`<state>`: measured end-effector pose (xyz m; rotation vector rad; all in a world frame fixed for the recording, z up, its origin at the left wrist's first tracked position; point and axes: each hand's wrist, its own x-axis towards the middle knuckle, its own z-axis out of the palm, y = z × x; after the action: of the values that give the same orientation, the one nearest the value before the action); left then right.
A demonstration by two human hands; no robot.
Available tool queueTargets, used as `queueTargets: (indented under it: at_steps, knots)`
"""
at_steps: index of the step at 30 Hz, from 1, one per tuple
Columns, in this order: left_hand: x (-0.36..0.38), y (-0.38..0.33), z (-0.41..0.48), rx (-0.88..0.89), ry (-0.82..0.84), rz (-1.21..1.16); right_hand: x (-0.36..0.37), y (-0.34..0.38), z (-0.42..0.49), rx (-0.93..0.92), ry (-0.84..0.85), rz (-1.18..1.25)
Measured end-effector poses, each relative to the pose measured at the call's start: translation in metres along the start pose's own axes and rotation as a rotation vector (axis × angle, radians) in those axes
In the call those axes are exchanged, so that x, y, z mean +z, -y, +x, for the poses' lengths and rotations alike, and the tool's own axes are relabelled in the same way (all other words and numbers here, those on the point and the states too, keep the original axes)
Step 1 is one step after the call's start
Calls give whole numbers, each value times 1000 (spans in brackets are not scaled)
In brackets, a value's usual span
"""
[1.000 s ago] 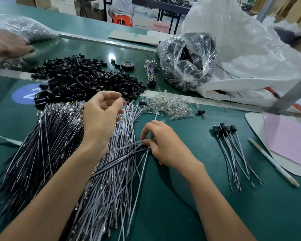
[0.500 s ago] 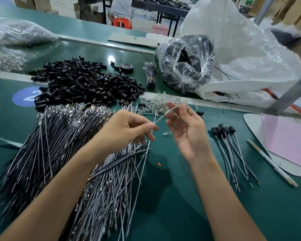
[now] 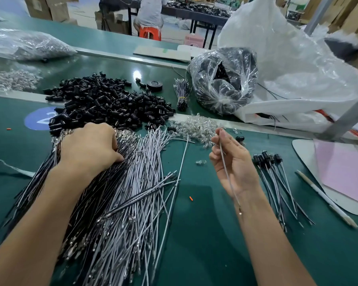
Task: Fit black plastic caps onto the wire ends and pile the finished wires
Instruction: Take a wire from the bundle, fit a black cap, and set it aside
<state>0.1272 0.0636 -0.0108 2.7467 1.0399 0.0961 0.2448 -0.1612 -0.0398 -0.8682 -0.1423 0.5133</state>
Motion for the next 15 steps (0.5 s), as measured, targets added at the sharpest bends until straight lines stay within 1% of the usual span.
queueTargets:
  at_steps: [4, 7, 10, 13, 15]
  knots:
    - [1, 0, 1, 5, 20, -84, 1, 0, -2, 16, -16, -80]
    - [-2, 1, 1, -7, -63, -212, 1, 0, -2, 9, -21, -85]
    - [-5, 0, -1, 2, -148, -289, 1, -1, -3, -3, -13, -115]
    - [-5, 0, 2, 20, -204, -316, 2, -2, -4, -5, 3, -172]
    - [-1, 0, 5, 21, -242, -292, 3, -4, -5, 1, 4, -217]
